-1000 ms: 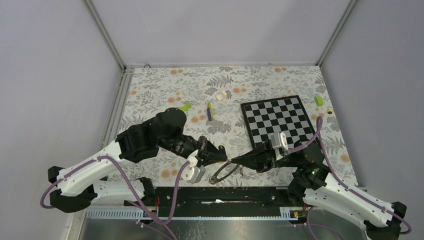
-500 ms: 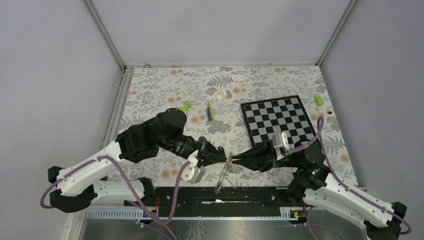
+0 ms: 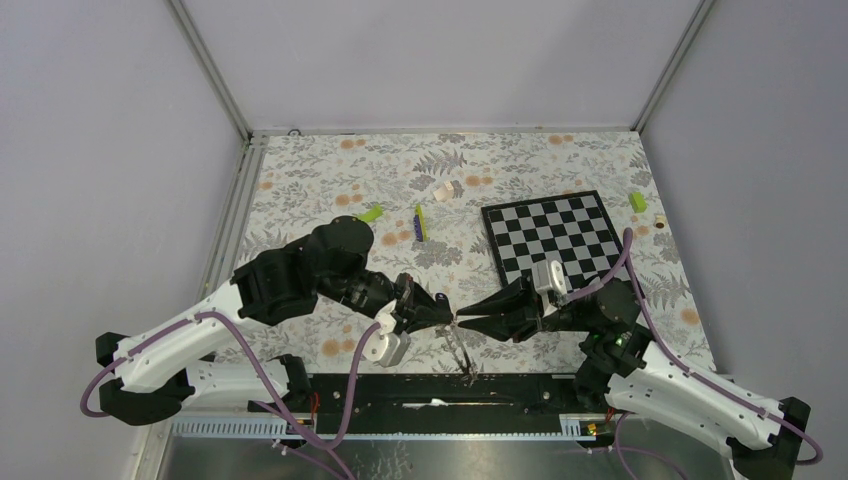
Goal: Remove the keys from the keyring
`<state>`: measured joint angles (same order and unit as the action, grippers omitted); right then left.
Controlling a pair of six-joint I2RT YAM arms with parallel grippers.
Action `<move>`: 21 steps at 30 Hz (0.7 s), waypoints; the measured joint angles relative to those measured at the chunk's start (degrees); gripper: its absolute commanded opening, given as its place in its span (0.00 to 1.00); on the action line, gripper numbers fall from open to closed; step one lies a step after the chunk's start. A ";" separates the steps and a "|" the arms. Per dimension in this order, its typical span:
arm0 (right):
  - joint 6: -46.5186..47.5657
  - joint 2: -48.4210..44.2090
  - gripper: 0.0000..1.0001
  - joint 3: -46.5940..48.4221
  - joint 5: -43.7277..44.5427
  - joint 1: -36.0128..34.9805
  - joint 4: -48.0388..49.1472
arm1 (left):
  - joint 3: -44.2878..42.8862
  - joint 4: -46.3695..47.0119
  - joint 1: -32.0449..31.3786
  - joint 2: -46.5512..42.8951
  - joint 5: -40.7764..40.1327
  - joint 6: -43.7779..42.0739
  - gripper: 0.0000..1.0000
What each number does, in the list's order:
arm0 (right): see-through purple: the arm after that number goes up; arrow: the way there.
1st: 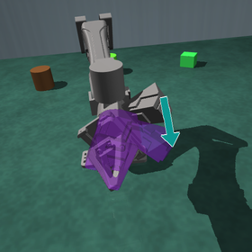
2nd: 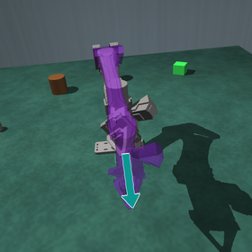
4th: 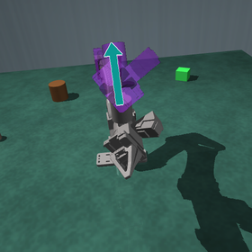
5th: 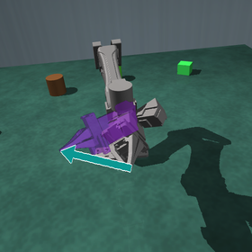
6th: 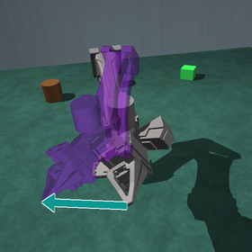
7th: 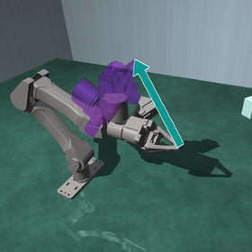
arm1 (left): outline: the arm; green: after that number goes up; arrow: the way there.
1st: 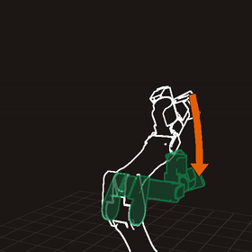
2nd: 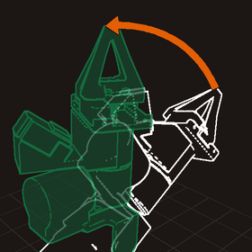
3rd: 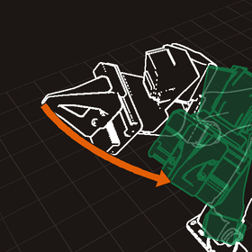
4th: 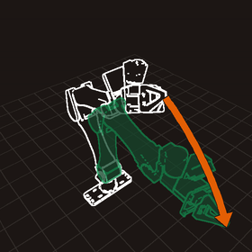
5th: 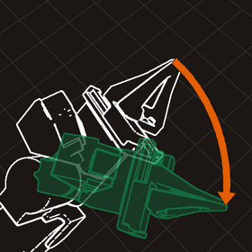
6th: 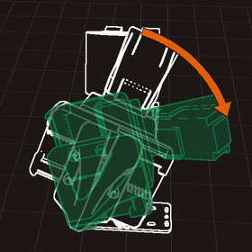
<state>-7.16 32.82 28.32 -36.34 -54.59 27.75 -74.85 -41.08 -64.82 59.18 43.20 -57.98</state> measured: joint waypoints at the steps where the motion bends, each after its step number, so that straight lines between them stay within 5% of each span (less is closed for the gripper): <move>1: 0.00 0.11 0.30 0.00 -0.02 0.00 0.00 | 0.00 0.00 0.00 0.00 0.00 0.00 0.00; 21: 0.00 0.72 0.31 0.00 -0.79 0.00 0.46 | 0.00 0.00 0.00 0.02 0.00 0.00 0.00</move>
<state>-7.16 33.54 28.32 -37.12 -54.59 28.21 -74.85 -41.08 -64.82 59.20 43.20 -57.98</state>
